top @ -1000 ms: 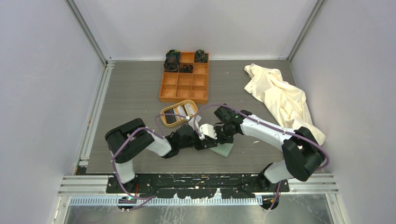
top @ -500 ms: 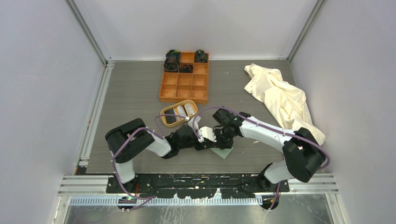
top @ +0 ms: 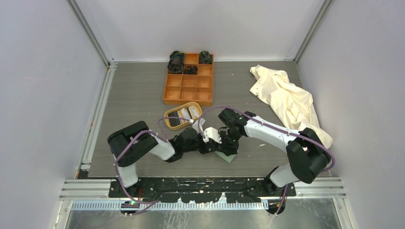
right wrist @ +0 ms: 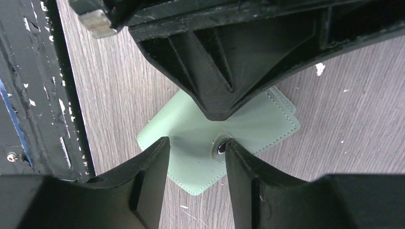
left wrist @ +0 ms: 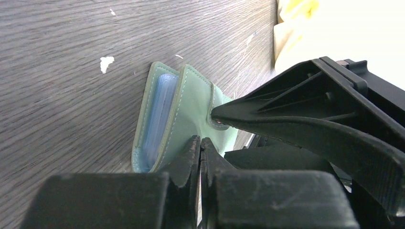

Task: Put the credit cards into the card holder
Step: Close the card holder at the center of the board.

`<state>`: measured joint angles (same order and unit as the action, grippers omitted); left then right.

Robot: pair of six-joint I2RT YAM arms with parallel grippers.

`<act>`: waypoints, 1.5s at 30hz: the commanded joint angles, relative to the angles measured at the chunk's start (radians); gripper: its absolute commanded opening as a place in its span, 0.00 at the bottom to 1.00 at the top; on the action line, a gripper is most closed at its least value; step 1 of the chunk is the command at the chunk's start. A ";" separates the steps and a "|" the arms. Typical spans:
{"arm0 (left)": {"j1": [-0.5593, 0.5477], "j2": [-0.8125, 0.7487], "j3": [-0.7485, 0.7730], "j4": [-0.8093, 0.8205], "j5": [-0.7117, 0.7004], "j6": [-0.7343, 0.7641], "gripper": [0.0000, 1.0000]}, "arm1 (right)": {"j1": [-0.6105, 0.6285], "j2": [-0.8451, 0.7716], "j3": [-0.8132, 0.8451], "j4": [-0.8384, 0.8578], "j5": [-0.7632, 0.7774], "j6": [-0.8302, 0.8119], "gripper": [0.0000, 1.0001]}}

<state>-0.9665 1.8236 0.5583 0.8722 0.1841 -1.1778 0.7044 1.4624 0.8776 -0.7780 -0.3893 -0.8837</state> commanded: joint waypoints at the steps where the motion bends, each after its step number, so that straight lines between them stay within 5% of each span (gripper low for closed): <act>1: 0.007 -0.032 -0.014 -0.041 -0.064 0.009 0.05 | -0.011 0.032 -0.005 -0.097 -0.107 0.007 0.53; 11: -0.018 -0.083 -0.071 0.106 -0.118 -0.016 0.11 | -0.041 0.021 -0.009 -0.095 -0.128 -0.005 0.57; 25: -0.076 0.110 -0.029 0.469 -0.150 -0.024 0.11 | -0.063 0.017 -0.025 -0.083 -0.127 -0.011 0.58; 34: -0.076 0.075 -0.021 0.453 -0.158 0.001 0.11 | -0.063 0.024 -0.028 -0.084 -0.131 -0.011 0.58; 45: -0.087 0.139 0.057 0.361 -0.102 0.000 0.00 | -0.064 0.036 -0.026 -0.090 -0.132 -0.014 0.57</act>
<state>-1.0443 1.9610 0.5556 1.1942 0.0742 -1.1961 0.6262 1.4708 0.8772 -0.8120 -0.4873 -0.8986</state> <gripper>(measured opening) 0.007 0.575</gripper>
